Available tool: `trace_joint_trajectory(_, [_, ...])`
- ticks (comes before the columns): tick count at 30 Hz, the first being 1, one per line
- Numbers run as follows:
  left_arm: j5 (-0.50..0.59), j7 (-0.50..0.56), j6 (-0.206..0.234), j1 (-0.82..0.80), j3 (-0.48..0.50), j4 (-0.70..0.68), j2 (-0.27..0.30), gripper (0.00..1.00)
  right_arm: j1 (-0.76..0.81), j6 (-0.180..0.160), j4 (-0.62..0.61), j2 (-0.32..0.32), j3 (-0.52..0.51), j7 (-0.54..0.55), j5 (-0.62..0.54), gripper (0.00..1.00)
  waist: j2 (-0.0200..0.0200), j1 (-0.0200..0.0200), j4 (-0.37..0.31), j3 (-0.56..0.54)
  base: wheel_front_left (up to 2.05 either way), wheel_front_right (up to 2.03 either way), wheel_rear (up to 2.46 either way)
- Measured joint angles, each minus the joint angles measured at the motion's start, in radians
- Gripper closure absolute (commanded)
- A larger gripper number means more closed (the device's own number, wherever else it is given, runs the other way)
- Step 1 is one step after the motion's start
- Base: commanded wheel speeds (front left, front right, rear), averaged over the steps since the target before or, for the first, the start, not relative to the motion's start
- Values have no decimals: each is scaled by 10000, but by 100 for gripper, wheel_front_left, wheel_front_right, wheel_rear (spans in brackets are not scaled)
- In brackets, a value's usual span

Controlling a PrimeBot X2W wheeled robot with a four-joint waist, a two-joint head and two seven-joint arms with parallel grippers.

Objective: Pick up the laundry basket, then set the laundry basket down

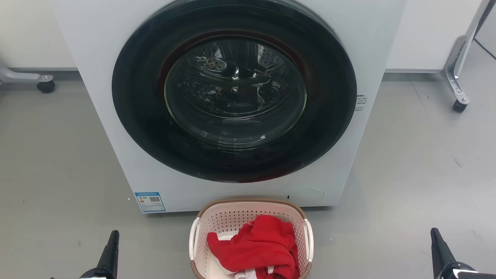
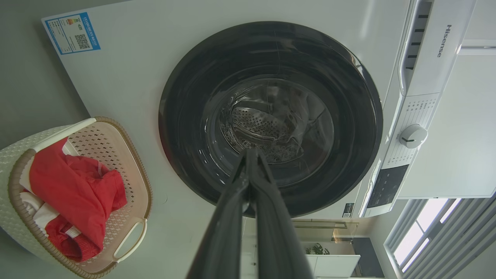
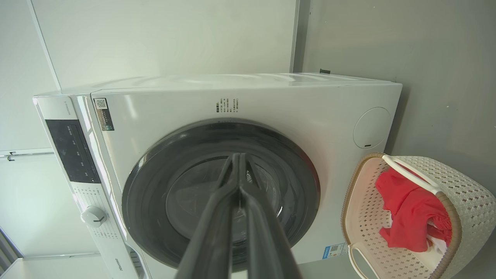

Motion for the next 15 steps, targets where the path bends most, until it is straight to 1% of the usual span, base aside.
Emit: trace_joint_trajectory(15, [-2, 0, 0, -2, 0, 0, 0, 100, 0, 0, 0, 0, 2, 0, 0, 100, 0, 0, 0, 0, 0, 0, 0])
